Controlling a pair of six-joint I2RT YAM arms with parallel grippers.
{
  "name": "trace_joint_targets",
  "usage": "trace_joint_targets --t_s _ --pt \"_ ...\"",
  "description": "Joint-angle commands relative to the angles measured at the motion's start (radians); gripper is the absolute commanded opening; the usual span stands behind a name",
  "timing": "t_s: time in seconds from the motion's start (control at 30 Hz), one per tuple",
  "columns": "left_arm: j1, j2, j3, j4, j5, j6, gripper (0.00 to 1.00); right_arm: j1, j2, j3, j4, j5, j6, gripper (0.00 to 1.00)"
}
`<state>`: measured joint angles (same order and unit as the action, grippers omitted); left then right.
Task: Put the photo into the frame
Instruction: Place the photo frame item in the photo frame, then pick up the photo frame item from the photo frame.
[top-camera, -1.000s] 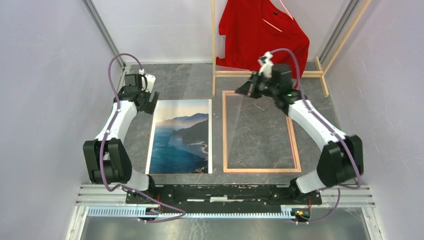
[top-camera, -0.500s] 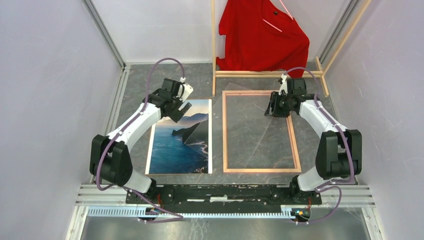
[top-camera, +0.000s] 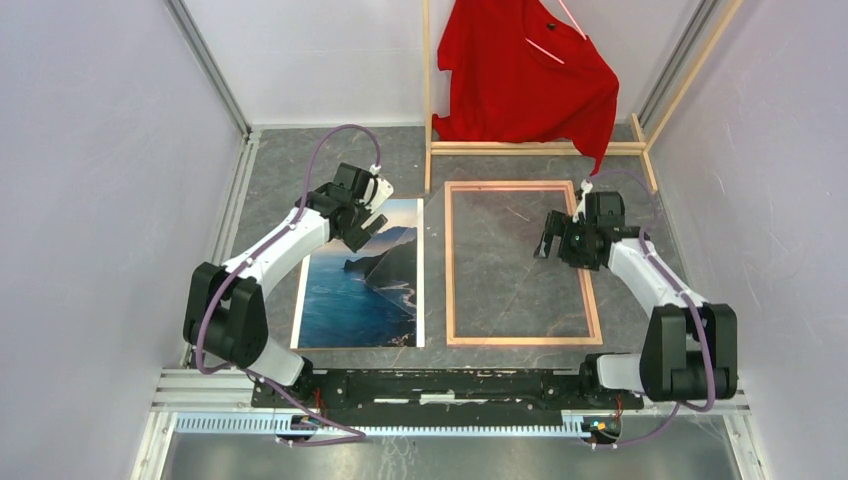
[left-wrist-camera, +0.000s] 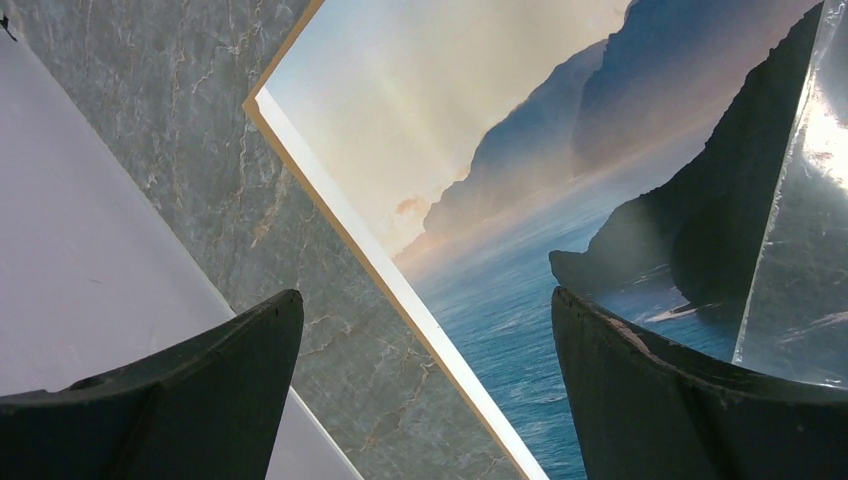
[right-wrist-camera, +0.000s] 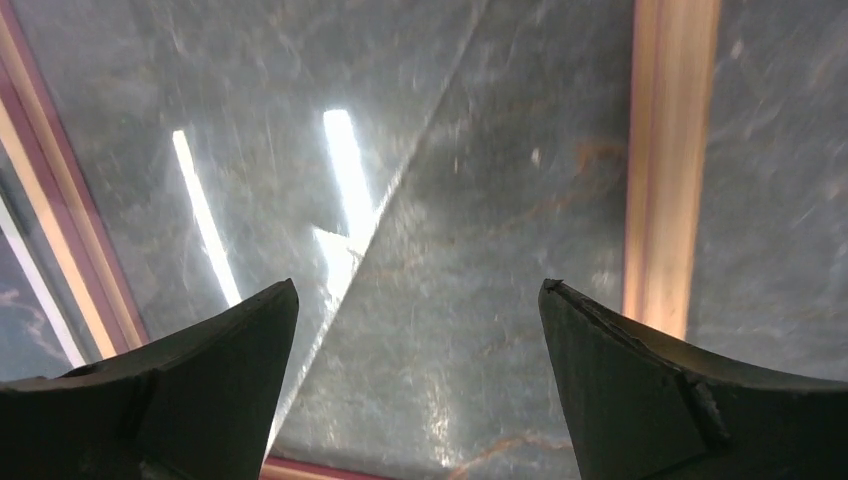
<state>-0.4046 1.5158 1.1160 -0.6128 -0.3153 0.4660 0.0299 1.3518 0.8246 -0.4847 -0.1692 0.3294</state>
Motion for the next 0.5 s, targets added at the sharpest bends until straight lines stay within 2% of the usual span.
trace_joint_targets --t_s 0.0,0.23,0.47 --pt "0.0 -0.001 -0.015 0.05 -0.013 0.032 1.0 -0.002 -0.113 -0.141 0.064 -0.11 0.08 0.98" --pt "-0.004 0.059 0.015 0.121 -0.013 0.007 1.0 0.004 -0.339 -0.314 0.117 -0.238 0.19 0.98" --pt "-0.049 0.142 0.015 0.2 -0.048 -0.021 1.0 0.044 -0.409 -0.405 0.117 -0.248 0.298 0.98"
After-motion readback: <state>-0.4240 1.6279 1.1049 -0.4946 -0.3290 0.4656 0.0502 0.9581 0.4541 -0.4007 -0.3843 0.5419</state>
